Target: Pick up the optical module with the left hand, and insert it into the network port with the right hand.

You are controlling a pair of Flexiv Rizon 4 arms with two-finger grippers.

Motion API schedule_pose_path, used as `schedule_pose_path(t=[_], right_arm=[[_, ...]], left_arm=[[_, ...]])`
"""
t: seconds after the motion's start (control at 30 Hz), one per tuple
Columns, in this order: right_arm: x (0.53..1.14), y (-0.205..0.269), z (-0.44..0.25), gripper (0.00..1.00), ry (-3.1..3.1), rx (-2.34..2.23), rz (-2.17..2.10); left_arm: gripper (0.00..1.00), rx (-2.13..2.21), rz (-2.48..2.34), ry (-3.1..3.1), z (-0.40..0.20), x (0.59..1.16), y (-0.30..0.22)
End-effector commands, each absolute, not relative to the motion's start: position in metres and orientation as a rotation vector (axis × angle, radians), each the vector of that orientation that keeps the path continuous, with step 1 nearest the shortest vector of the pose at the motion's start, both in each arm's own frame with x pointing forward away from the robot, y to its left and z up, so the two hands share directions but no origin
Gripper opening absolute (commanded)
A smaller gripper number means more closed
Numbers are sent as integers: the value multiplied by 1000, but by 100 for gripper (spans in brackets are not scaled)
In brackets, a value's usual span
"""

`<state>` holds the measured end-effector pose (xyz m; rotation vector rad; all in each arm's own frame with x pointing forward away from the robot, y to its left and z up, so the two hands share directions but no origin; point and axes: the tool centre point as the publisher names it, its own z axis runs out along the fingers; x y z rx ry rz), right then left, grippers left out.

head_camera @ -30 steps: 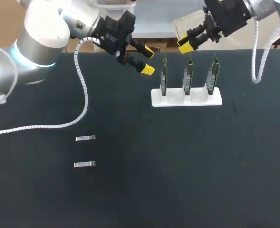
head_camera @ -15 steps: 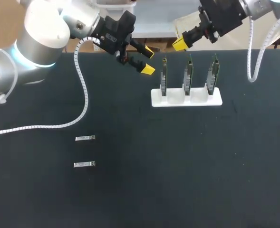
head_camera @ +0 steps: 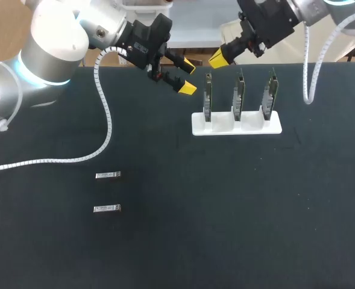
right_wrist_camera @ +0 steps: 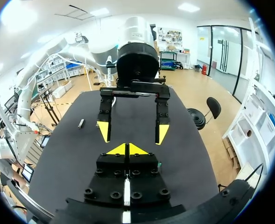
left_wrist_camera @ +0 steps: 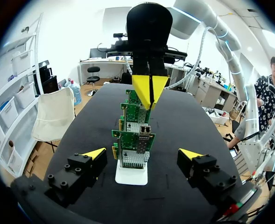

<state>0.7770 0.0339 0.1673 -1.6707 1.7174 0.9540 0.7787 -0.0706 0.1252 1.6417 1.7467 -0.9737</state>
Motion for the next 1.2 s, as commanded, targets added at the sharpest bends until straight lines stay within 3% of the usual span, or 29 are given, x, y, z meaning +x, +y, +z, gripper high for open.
schedule_pose_path(t=[0.03,1.2], right_arm=[[784,39,163,0,1722,-1680,966],[779,42,143,0,1787,-1686,984]], left_arm=[[100,1646,-975,1748,125,781,-71],[100,1646,-975,1748,125,781,-71]])
